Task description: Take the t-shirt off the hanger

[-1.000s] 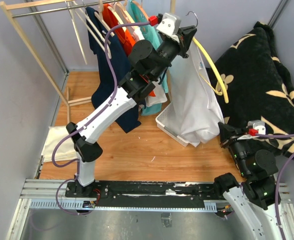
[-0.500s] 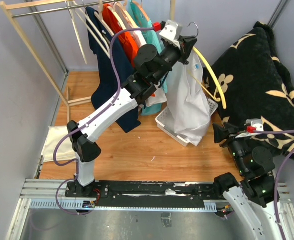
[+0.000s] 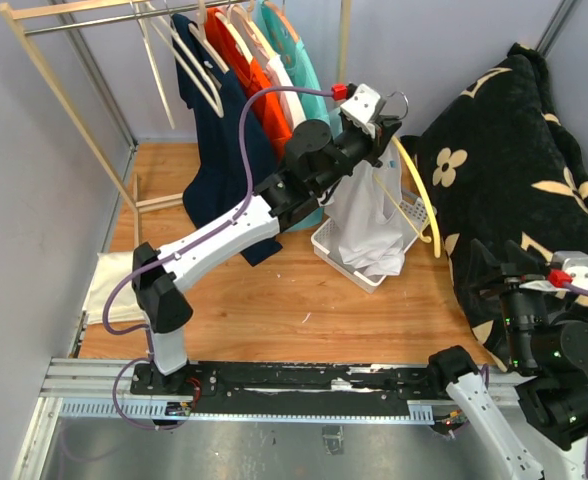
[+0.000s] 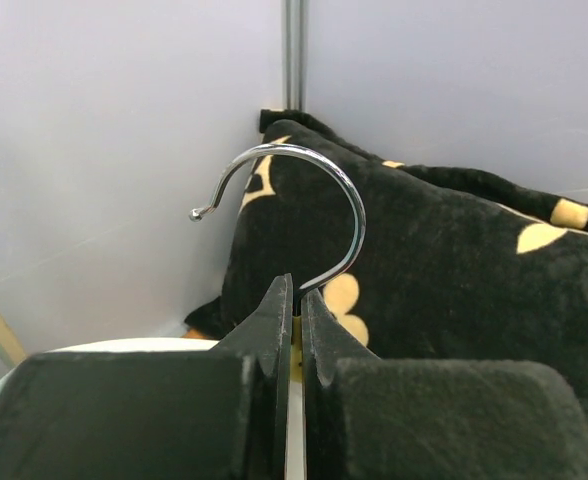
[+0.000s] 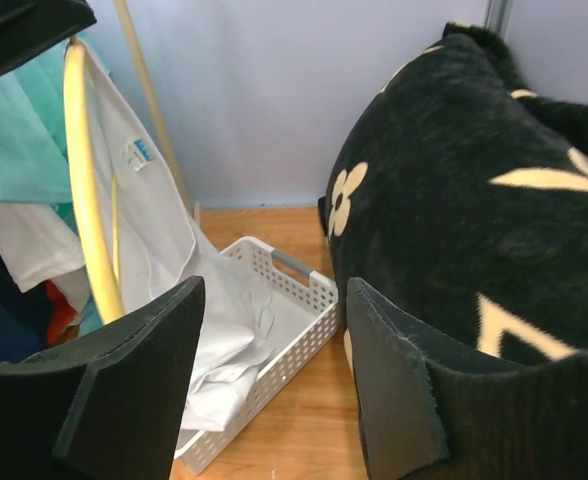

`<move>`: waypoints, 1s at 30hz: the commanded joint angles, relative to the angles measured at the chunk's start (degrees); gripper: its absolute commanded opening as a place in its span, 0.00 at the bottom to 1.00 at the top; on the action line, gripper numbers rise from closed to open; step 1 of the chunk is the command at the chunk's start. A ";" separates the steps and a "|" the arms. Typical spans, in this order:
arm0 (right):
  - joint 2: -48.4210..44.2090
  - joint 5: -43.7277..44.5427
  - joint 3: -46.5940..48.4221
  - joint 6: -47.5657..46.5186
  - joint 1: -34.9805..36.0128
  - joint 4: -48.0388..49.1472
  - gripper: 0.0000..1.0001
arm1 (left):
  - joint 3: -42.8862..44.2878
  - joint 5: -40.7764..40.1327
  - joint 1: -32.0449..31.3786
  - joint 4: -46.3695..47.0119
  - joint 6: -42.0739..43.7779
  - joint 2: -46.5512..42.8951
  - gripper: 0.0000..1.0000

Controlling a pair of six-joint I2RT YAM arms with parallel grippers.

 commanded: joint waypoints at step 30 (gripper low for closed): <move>25.66 -18.00 19.31 -1.58 0.87 -7.83 0.67 | -0.87 -5.95 -9.16 0.68 7.54 -0.38 0.00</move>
